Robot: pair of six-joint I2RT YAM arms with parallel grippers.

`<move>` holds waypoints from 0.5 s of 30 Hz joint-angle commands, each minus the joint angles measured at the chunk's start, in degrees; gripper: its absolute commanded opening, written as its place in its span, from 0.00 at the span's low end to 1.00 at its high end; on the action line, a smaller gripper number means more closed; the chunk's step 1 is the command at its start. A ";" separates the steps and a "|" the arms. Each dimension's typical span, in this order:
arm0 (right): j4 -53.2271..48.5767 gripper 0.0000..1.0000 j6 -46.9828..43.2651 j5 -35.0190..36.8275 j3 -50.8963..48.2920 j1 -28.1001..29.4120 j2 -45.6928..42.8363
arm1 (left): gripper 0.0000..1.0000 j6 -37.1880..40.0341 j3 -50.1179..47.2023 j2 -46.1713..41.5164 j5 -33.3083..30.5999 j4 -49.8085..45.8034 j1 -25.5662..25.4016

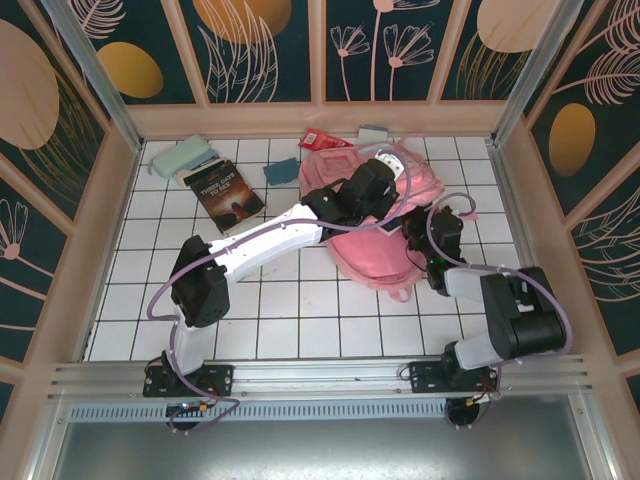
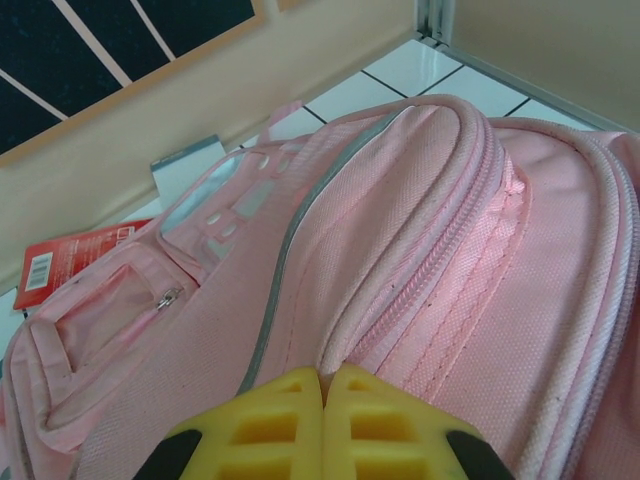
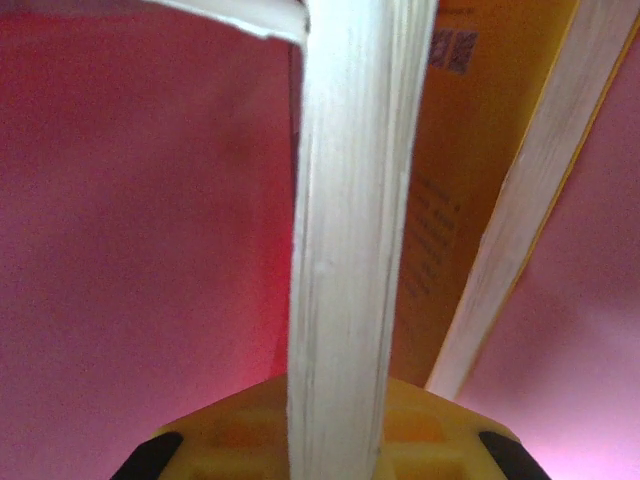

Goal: Pack the student bag

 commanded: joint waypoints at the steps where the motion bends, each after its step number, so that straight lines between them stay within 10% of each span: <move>1: 8.65 0.00 6.95 7.95 4.46 1.97 4.92 | 0.00 -2.16 3.66 -1.10 0.41 5.13 -0.04; 8: 3.64 0.00 10.28 13.95 10.96 5.86 11.03 | 0.00 -2.63 3.65 -0.66 0.87 4.91 0.00; 15: -3.29 0.41 7.90 12.00 15.12 7.39 13.19 | 0.00 -2.83 3.30 -0.59 0.78 4.56 -0.04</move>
